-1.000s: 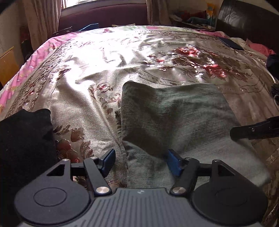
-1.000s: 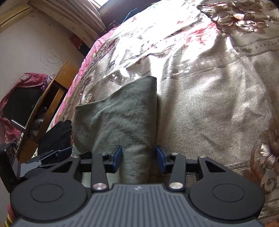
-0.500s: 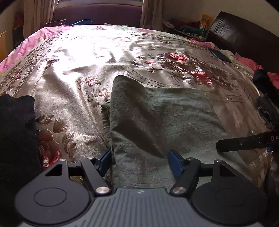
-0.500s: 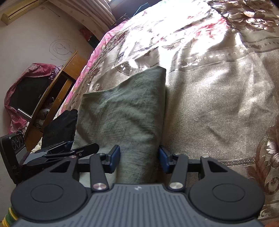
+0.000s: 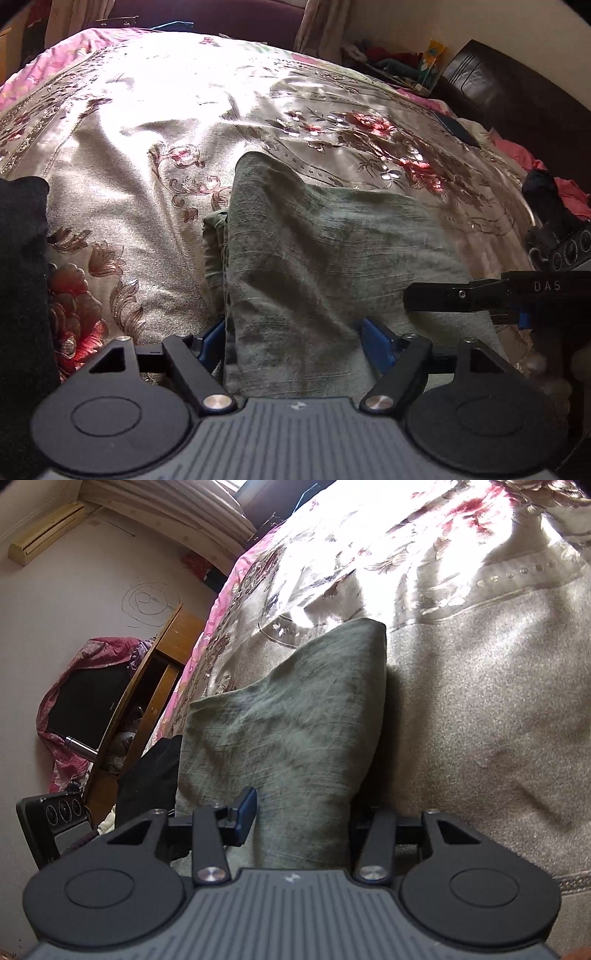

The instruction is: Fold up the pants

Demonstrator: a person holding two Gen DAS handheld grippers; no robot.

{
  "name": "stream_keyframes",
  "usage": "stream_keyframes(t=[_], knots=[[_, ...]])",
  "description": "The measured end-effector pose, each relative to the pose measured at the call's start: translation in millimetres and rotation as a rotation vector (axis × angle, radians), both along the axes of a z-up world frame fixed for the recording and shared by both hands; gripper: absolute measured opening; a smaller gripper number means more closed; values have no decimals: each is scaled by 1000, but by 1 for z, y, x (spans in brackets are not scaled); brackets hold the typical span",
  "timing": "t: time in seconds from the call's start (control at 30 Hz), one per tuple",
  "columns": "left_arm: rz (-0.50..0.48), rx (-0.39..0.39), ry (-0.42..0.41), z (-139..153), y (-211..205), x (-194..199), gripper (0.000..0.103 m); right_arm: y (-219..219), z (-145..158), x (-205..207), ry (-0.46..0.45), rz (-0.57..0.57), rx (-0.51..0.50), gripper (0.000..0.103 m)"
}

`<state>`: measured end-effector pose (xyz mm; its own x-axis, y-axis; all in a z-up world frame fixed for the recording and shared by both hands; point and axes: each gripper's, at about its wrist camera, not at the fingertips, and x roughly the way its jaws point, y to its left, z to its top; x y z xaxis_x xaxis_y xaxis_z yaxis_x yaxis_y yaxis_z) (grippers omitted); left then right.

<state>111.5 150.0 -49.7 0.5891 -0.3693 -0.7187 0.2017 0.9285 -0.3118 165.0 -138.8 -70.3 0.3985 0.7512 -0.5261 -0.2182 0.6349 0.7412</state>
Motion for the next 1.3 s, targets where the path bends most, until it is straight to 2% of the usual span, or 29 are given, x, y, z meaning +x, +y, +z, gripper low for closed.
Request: stream_keyframes(t=[0.13, 0.4, 0.47, 0.63, 0.8, 0.9, 0.97, 1.07, 1.13, 1.3], knots=[[-9, -4, -3, 6, -9, -4, 83, -5, 6, -4, -11, 17, -21, 21], [-112, 16, -55, 20, -62, 8, 81, -49, 24, -8, -46, -22, -65, 17], [-130, 36, -53, 18, -77, 16, 81, -62, 28, 0, -61, -46, -82, 17], [-175, 7, -40, 13, -115, 38, 81, -97, 38, 25, -108, -90, -177, 17], [-219, 9, -51, 9, -162, 64, 81, -132, 41, 58, -125, -148, -273, 17], [-228, 51, -62, 8, -186, 78, 81, -150, 41, 70, -136, -190, -313, 20], [-224, 76, -66, 8, -195, 83, 81, -155, 41, 68, -138, -211, -352, 26], [-219, 93, -65, 10, -196, 80, 82, -161, 45, 52, -173, -220, -379, 28], [-211, 102, -63, 9, -194, 75, 82, -162, 46, 41, -181, -226, -404, 34], [-173, 125, -52, 10, -190, 66, 83, -169, 51, 25, -178, -305, -405, 35]])
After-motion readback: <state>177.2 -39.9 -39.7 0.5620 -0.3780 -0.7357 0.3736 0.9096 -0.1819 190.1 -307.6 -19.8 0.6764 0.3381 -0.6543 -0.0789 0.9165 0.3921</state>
